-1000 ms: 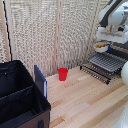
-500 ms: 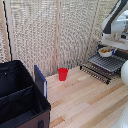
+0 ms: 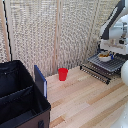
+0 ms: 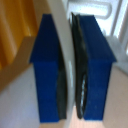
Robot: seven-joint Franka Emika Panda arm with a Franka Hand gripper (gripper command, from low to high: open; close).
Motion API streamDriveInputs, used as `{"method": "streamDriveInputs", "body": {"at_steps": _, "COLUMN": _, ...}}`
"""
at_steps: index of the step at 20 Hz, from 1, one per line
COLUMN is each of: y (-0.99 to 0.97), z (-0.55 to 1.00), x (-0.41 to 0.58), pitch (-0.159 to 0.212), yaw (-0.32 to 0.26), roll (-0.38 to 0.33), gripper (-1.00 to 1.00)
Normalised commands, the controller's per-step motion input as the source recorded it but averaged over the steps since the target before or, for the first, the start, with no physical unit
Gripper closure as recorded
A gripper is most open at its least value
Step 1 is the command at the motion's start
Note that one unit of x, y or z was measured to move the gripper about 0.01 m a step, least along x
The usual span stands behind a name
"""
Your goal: Gently stretch your hand towards the oven tray's handle, obtaining a firm grip, and draw it cautiously out of the oven. Transition your grip to the hot dog bowl, gingerly seizing the edge, and elevate it from the surface. Hover the bowl over the tray, delicately lower it, and temper your grip, establishing the bowl's equilibrium.
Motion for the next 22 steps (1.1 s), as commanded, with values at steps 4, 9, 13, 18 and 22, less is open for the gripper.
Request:
{"method": "streamDriveInputs", "body": {"at_steps": 4, "y": -0.23, "z": 0.00, "x": 0.116, "pitch": -0.012, "yaw": -0.014, "roll": 0.000, "gripper": 1.00}}
{"method": "streamDriveInputs", "body": {"at_steps": 9, "y": -0.14, "z": 0.00, "x": 0.044, "pitch": 0.008, "yaw": 0.000, "roll": 0.000, "gripper": 1.00}}
{"method": "streamDriveInputs", "body": {"at_steps": 13, "y": -0.01, "z": 0.03, "x": 0.018, "pitch": 0.015, "yaw": -0.005, "roll": 0.000, "gripper": -1.00}}
{"method": "streamDriveInputs", "body": {"at_steps": 18, "y": 0.03, "z": 0.35, "x": 0.000, "pitch": -0.004, "yaw": -0.047, "roll": -0.005, "gripper": -1.00}}
{"method": "streamDriveInputs", "body": {"at_steps": 22, "y": 0.09, "z": 0.53, "x": 0.039, "pitch": 0.000, "yaw": -0.063, "roll": -0.061, "gripper": -1.00}}
